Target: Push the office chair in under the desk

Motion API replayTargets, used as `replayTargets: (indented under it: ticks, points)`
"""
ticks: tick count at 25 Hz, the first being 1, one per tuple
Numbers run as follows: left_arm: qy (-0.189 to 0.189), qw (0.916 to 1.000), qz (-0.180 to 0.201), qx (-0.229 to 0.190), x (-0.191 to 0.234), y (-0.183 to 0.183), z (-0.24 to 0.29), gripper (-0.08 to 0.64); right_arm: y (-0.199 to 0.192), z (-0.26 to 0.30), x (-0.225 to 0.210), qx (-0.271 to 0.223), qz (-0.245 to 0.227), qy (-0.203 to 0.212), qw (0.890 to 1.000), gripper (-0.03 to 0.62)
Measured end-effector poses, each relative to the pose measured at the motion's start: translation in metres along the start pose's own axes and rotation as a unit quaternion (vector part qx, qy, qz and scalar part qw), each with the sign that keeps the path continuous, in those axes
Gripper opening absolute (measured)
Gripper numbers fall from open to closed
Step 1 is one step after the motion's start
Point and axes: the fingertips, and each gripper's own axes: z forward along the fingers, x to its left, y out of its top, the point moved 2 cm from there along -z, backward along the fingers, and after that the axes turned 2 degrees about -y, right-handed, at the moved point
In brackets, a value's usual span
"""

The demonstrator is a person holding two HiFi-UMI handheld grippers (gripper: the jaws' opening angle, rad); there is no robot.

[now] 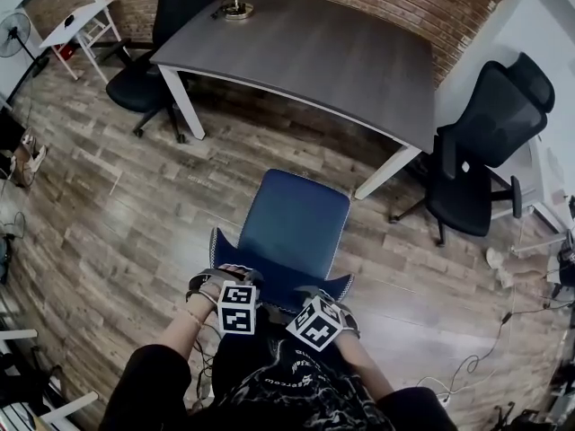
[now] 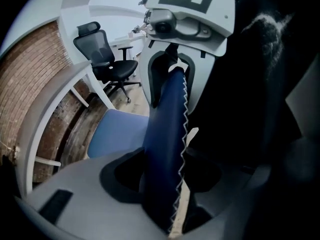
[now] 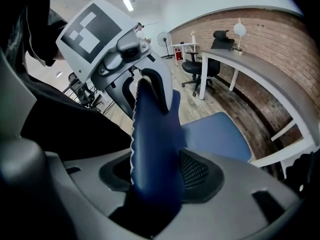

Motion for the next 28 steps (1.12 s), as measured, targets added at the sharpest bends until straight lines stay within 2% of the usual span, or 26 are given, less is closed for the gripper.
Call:
replayTargets:
  ticks: [4, 8, 19, 24, 28]
  points:
    - [-0.012, 0.9998, -0.013, 0.000, 0.002, -0.003, 0.007, 0.209, -0.001, 0.007, 0.001, 0.012, -0.003, 0.019, 1.000, 0.227]
    - [-0.021, 0.9995, -0.015, 0.018, 0.003, -0.007, 0.012, 0.187, -0.001, 0.008, 0.002, 0.019, -0.004, 0.044, 0.999, 0.227]
    - [-0.043, 0.9984, -0.020, 0.031, 0.004, -0.007, 0.013, 0.152, -0.001, 0.010, 0.001, 0.018, -0.020, 0.036, 0.999, 0.192]
    - [-0.063, 0.9970, -0.026, 0.037, 0.005, -0.008, 0.014, 0.152, -0.001, 0.012, 0.001, 0.031, -0.028, 0.062, 0.997, 0.184]
    - [-0.063, 0.9970, -0.025, 0.037, 0.007, -0.007, 0.013, 0.152, 0.000, 0.010, -0.001, 0.028, -0.026, 0.063, 0.997, 0.183]
